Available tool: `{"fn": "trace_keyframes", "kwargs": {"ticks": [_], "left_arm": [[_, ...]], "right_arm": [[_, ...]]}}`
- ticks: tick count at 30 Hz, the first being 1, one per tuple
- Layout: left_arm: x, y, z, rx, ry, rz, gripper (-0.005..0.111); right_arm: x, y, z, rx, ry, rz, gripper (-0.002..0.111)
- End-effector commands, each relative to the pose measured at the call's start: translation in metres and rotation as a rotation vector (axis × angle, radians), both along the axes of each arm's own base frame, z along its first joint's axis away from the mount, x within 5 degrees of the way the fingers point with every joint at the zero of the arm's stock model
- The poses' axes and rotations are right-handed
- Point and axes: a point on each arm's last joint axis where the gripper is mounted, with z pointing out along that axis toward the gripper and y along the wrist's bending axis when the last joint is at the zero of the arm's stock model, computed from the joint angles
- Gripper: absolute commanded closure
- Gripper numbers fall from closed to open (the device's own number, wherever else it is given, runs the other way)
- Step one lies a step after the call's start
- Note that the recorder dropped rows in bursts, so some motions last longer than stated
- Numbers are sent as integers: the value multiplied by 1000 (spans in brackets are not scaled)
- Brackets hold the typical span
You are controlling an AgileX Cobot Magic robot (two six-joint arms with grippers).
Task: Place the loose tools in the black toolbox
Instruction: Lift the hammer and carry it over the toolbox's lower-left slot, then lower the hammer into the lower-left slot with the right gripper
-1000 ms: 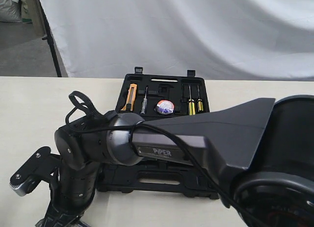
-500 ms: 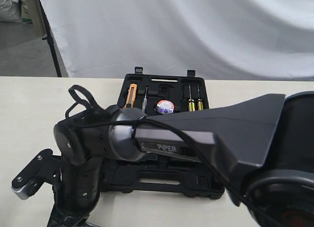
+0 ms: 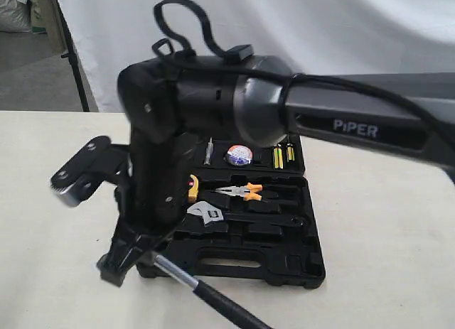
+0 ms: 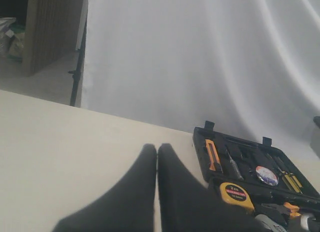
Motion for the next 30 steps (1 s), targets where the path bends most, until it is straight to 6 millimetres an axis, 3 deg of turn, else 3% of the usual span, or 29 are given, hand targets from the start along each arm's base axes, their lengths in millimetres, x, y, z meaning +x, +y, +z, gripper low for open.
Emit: {"fn": "trace_keyframes", "kwargs": {"ticks": [1,5,9,13,17,24,30], "left_arm": [[0,0,2,-8,-15,-7,106],[0,0,2,-8,-15,-7,106],[0,0,2,-8,-15,-7,106],[0,0,2,-8,-15,-7,106],[0,0,2,-8,-15,-7,106],[0,0,2,-8,-15,-7,106],[0,0,2,-8,-15,-7,106]], "right_arm": [[42,-34,8,-33,-12,-113,109],[76,-67,7,-75,13,-220,109],[89,-72,8,-56,-80,-153,109],[94,-61,4,-25,-148,-66,109],[96,-30,-25,-27,-154,31,109],[86,4,-55,-62,-155,190,109],[82,11,-63,-78,-156,260,109]]}}
